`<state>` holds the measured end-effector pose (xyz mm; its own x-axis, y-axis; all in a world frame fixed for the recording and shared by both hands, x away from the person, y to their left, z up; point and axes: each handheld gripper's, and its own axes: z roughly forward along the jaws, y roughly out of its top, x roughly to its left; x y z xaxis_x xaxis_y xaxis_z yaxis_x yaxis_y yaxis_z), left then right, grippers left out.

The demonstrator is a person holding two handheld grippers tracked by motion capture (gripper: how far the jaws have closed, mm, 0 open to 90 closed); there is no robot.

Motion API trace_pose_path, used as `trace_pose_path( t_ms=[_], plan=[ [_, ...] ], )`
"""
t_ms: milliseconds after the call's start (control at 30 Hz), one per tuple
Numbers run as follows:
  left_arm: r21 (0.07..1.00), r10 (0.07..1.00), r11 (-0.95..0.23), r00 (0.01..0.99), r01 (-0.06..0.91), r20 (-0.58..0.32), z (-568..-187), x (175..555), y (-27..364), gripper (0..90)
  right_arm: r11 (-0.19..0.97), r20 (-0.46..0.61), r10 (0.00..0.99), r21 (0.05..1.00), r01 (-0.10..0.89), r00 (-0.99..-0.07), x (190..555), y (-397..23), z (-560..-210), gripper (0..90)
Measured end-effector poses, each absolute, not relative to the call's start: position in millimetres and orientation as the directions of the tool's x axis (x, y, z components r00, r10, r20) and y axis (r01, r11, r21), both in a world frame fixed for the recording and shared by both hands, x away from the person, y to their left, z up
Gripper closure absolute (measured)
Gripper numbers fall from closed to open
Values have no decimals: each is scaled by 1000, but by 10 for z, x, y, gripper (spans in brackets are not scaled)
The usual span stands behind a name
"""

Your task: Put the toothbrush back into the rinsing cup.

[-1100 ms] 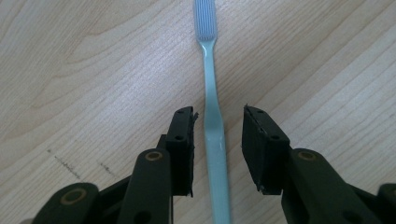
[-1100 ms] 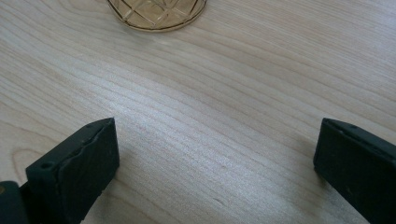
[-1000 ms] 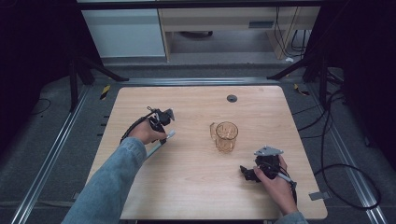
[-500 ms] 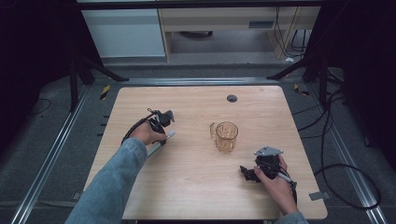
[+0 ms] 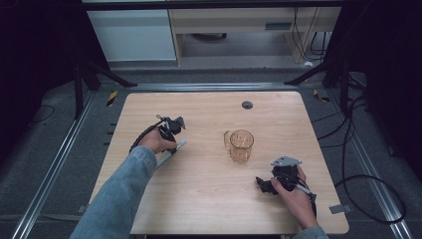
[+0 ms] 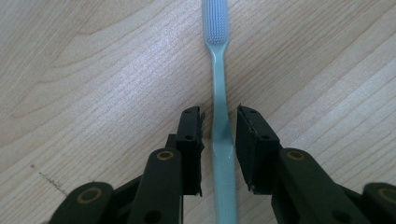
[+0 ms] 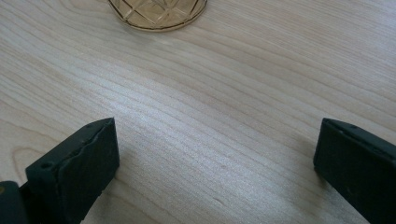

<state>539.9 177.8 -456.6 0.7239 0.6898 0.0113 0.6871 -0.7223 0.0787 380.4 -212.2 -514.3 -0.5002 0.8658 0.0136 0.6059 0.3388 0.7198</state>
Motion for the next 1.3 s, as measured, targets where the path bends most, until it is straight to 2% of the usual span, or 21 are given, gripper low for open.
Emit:
trace_pose_path(
  t_ms=[1100, 1300],
  plan=[
    [67, 691, -721, 723, 689, -1, -4621, 5408, 1751, 784, 342, 15, 862, 720, 603, -507, 3805, -2128, -5143, 5],
    [72, 686, -727, 727, 683, 20, -4620, 5382, 1737, 794, 343, 14, 862, 721, 602, -507, 3805, -2129, -5143, 5]
  ],
)
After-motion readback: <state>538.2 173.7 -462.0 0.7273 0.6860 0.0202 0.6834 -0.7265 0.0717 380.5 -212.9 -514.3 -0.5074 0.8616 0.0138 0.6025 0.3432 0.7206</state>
